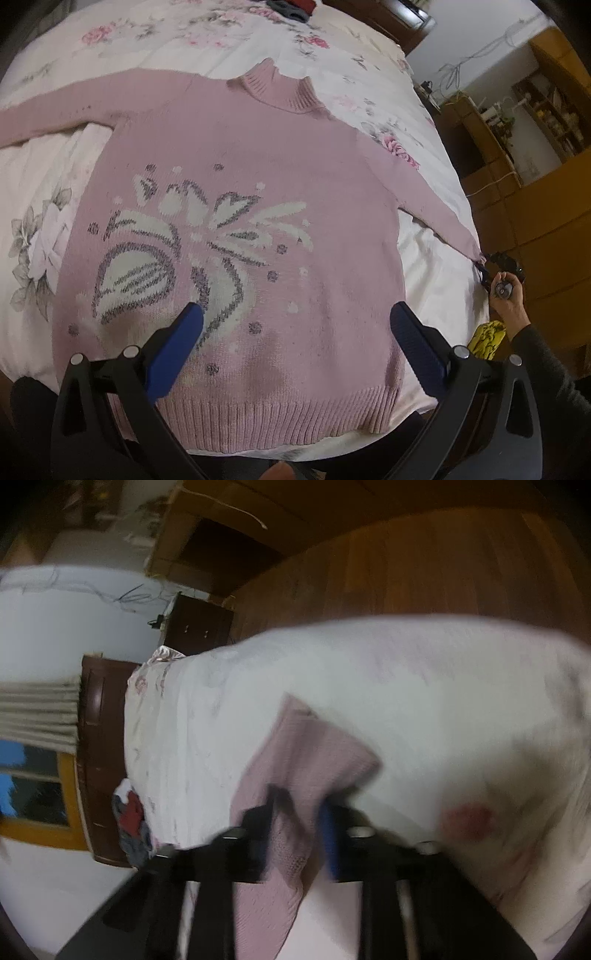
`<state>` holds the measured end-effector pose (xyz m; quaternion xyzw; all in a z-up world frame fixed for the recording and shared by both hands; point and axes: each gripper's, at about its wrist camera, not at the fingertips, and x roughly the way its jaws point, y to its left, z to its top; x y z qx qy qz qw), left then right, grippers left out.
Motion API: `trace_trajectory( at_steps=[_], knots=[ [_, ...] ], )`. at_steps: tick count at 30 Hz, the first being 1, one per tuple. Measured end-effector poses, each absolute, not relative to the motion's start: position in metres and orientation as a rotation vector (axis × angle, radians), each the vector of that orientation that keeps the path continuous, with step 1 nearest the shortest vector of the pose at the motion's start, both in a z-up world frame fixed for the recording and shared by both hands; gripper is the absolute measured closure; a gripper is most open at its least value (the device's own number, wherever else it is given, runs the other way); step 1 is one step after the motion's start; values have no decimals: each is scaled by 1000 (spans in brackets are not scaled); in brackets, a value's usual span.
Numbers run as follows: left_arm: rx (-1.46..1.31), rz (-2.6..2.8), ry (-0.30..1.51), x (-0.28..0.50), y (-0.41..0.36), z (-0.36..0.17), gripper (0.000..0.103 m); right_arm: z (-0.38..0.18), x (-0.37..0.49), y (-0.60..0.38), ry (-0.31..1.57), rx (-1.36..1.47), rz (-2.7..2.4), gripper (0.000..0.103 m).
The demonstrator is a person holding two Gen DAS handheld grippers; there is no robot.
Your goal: Fold small clothes
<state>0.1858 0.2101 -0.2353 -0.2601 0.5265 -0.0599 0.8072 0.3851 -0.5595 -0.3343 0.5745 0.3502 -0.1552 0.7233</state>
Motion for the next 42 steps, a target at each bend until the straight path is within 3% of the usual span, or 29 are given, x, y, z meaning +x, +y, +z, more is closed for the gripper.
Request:
trace_trajectory(
  at_steps=[6, 11, 17, 24, 30, 34, 37, 39, 42],
  knots=[
    [-574, -125, 1129, 194, 237, -230, 3, -241, 403, -520, 717, 966, -248, 97],
    [-594, -168, 1149, 214, 252, -225, 3, -156, 416, -411, 686, 670, -95, 97],
    [-540, -228, 1124, 236, 255, -211, 3, -116, 419, -273, 688, 434, 44, 97],
    [-603, -310, 1080, 270, 261, -199, 3, -150, 424, -129, 745, 209, 138, 97],
    [-713, -404, 1082, 313, 252, -219, 3, -255, 418, -6, 852, -103, 220, 97],
    [-826, -461, 1127, 346, 240, -248, 3, -320, 406, 25, 943, -213, 265, 96],
    [-909, -504, 1159, 373, 226, -274, 3, -332, 384, 16, 936, -218, 292, 84],
    [-971, -522, 1189, 389, 216, -292, 3, -327, 368, 6, 927, -172, 318, 56],
    [-1097, -538, 1247, 411, 195, -328, 3, -311, 330, -19, 898, -90, 326, 51]
  ],
)
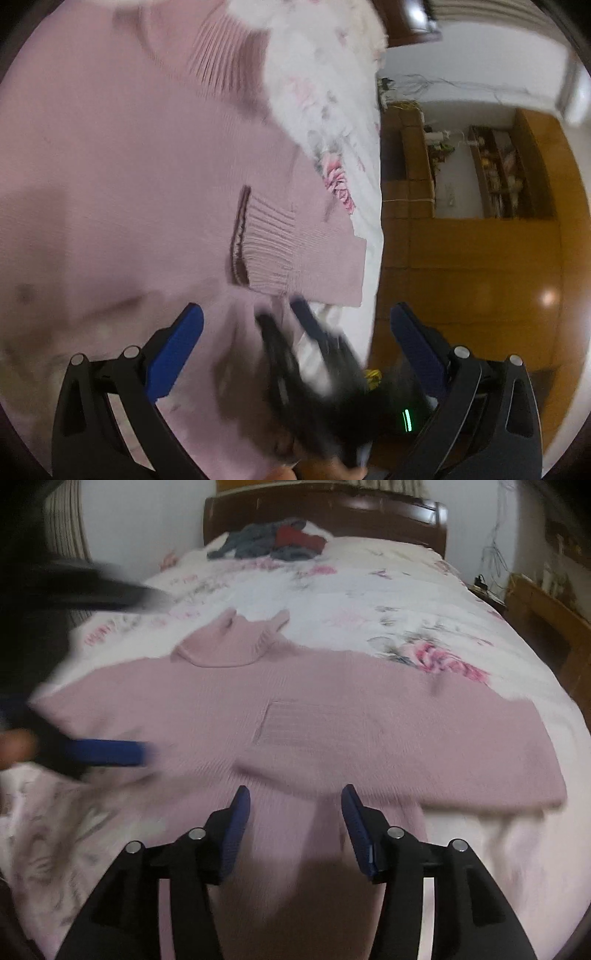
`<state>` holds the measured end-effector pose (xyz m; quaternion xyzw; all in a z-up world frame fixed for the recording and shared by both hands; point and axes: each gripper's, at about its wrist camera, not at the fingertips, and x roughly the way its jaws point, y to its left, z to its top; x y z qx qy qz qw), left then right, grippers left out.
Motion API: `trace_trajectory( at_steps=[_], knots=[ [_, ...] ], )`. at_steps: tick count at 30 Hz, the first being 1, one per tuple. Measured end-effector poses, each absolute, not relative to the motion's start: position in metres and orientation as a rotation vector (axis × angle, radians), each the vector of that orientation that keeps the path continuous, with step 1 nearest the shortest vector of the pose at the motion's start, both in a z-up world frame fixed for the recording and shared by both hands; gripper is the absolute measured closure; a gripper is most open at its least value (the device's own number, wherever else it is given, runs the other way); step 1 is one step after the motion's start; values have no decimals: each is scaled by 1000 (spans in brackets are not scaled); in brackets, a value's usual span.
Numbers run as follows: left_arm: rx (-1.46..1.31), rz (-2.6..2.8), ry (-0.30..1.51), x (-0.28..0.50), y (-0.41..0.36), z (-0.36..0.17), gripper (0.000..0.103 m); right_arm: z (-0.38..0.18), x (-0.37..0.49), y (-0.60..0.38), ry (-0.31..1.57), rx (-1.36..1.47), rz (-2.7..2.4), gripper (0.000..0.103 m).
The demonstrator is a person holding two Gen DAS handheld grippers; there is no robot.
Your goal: Fold small clothes
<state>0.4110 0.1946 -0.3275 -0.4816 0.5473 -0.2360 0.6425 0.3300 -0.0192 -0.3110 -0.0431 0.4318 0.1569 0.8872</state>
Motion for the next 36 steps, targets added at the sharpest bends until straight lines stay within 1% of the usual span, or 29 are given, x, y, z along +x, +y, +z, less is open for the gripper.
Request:
trace_trajectory(
  at_steps=[5, 9, 10, 11, 12, 13, 14, 15, 16, 17, 20, 25, 26, 29, 32, 36],
  knots=[
    [-1097, -528, 1321, 435, 159, -357, 3, -301, 265, -58, 853, 89, 281, 50],
    [-1038, -502, 1341, 449, 142, -360, 5, -306, 225, -74, 799, 200, 219, 48],
    [-1021, -481, 1343, 452, 141, -359, 16, -310, 221, -75, 802, 220, 212, 48],
    [-997, -459, 1355, 456, 139, -358, 29, -317, 221, -73, 830, 236, 219, 48],
    [-978, -448, 1367, 457, 140, -357, 57, -317, 222, -70, 833, 232, 235, 48],
    [-947, -421, 1386, 460, 140, -356, 67, -316, 220, -68, 813, 212, 238, 48],
    [-933, -407, 1392, 460, 142, -356, 72, -317, 220, -67, 804, 199, 237, 48],
    [-911, -396, 1406, 464, 141, -356, 91, -318, 220, -67, 808, 196, 239, 48],
    [-886, -380, 1418, 466, 140, -355, 96, -321, 218, -67, 814, 198, 238, 48],
    [-874, -376, 1416, 468, 141, -351, 96, -322, 217, -66, 821, 197, 237, 48],
    [-839, -392, 1381, 473, 148, -329, 97, -322, 215, -65, 808, 192, 237, 48],
    [-729, -431, 1269, 482, 181, -250, 98, -323, 213, -66, 801, 193, 232, 48],
    [-707, -422, 1240, 484, 198, -230, 98, -323, 214, -65, 801, 194, 231, 48],
    [-663, -382, 1190, 480, 242, -193, 98, -323, 214, -65, 799, 191, 230, 48],
    [-637, -309, 1170, 476, 288, -174, 98, -323, 218, -65, 796, 191, 228, 48],
    [-634, -220, 1172, 470, 343, -174, 98, -324, 215, -63, 793, 186, 225, 48]
  ],
)
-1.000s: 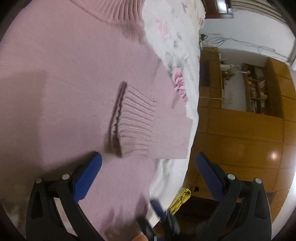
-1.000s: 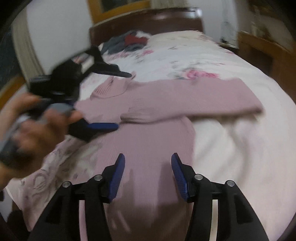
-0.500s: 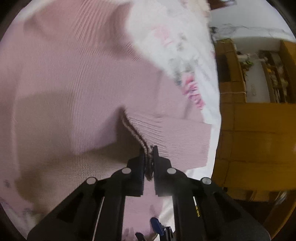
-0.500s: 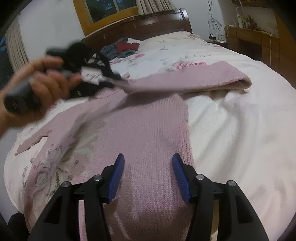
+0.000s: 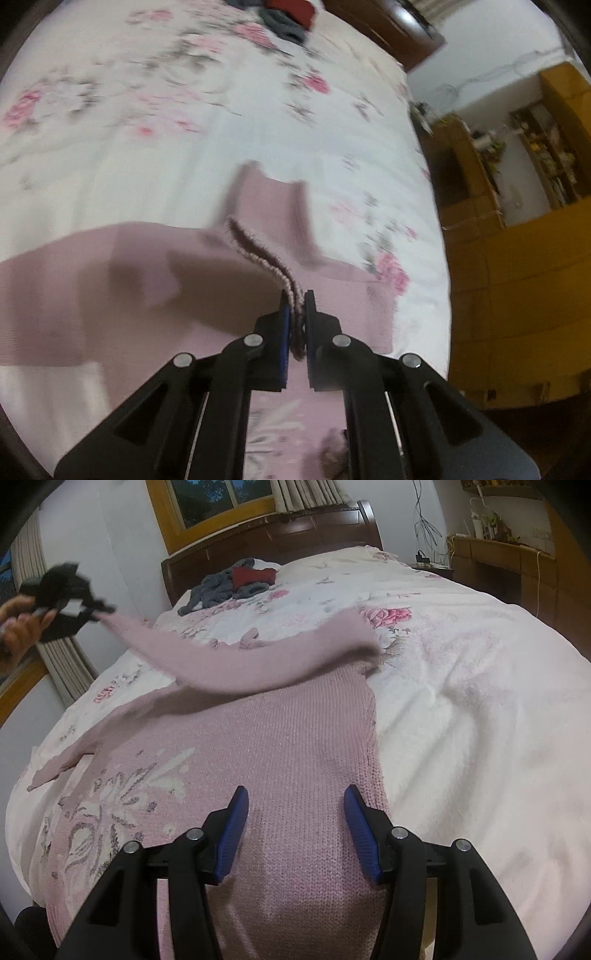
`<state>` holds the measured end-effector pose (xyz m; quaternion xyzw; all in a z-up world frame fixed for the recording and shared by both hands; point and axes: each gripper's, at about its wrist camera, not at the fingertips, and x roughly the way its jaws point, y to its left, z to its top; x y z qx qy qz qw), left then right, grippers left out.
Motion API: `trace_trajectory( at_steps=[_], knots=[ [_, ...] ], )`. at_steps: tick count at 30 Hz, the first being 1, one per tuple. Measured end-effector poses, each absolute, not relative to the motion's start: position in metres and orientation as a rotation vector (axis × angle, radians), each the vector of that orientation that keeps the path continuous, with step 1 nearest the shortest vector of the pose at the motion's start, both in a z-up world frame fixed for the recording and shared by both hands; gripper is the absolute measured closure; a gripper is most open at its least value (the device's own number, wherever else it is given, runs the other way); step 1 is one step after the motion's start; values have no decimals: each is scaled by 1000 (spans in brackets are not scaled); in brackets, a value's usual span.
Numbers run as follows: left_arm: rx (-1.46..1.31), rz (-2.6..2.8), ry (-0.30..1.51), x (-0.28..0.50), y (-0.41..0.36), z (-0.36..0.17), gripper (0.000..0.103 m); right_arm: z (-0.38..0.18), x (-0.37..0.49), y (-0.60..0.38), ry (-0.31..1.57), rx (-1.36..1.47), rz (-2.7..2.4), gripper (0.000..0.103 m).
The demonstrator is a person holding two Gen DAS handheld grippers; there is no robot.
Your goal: Fold small clothes
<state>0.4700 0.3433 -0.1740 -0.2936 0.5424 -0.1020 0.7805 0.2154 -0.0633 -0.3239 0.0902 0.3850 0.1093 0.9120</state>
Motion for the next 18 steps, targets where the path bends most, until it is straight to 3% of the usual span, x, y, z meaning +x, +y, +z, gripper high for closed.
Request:
trace_trajectory(
  at_steps=[9, 18],
  knots=[
    [-653, -81, 1264, 459, 430, -234, 98, -325, 217, -62, 799, 180, 220, 48],
    [-610, 35, 1393, 457, 443, -327, 96, -326, 219, -61, 806, 175, 218, 48]
  ],
)
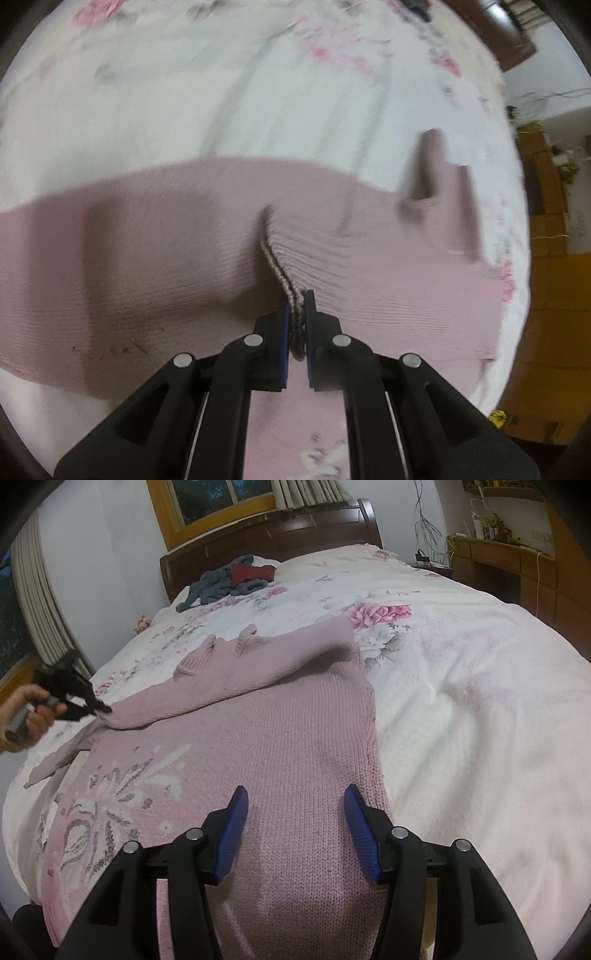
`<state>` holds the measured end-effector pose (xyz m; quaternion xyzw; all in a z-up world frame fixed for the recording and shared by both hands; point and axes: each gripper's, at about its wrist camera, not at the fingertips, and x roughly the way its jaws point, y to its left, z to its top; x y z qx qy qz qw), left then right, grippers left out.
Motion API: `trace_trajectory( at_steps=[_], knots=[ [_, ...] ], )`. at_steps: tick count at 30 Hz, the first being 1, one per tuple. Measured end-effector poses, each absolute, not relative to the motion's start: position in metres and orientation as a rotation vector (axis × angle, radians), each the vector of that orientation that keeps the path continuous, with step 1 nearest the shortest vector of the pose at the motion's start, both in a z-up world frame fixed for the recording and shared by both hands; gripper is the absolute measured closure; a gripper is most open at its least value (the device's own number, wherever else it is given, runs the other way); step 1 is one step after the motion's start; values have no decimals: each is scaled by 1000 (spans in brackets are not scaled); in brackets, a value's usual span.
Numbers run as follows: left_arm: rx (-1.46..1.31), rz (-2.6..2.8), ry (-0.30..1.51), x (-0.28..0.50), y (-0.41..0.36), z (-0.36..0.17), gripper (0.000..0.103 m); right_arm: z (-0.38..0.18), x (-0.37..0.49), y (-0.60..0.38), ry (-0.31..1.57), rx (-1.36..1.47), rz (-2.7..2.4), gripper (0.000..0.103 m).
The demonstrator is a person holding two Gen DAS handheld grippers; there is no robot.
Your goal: Fold small clothes
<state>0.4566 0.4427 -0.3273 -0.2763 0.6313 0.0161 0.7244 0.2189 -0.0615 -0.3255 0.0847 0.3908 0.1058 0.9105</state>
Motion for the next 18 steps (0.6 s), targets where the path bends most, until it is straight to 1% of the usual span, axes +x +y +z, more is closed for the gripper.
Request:
trace_trajectory(
  at_steps=[2, 3, 5, 8, 9, 12, 14, 15, 17, 18],
  knots=[
    [-549, 111, 1390, 454, 443, -327, 92, -326, 219, -61, 806, 172, 218, 47],
    [-505, 162, 1345, 449, 443, -315, 94, -325, 219, -61, 805, 173, 218, 47],
    [-493, 134, 1219, 437, 432, -287, 83, -326, 219, -61, 805, 177, 220, 46],
    [-526, 8, 1187, 434, 408, -281, 79, -326, 219, -60, 803, 177, 222, 46],
    [-552, -46, 1210, 438, 399, -290, 78, -325, 219, -60, 802, 174, 222, 46],
    [-575, 1, 1288, 445, 396, -322, 82, -318, 216, -57, 809, 151, 237, 46],
    [-565, 62, 1308, 443, 405, -332, 88, -308, 212, -56, 797, 131, 241, 45],
    [-601, 67, 1302, 438, 414, -332, 88, -304, 209, -56, 795, 138, 246, 44],
    [-618, 93, 1276, 424, 436, -322, 78, -295, 202, -55, 799, 142, 255, 43],
    [-613, 101, 1264, 417, 446, -316, 66, -292, 198, -53, 799, 138, 260, 43]
  ],
)
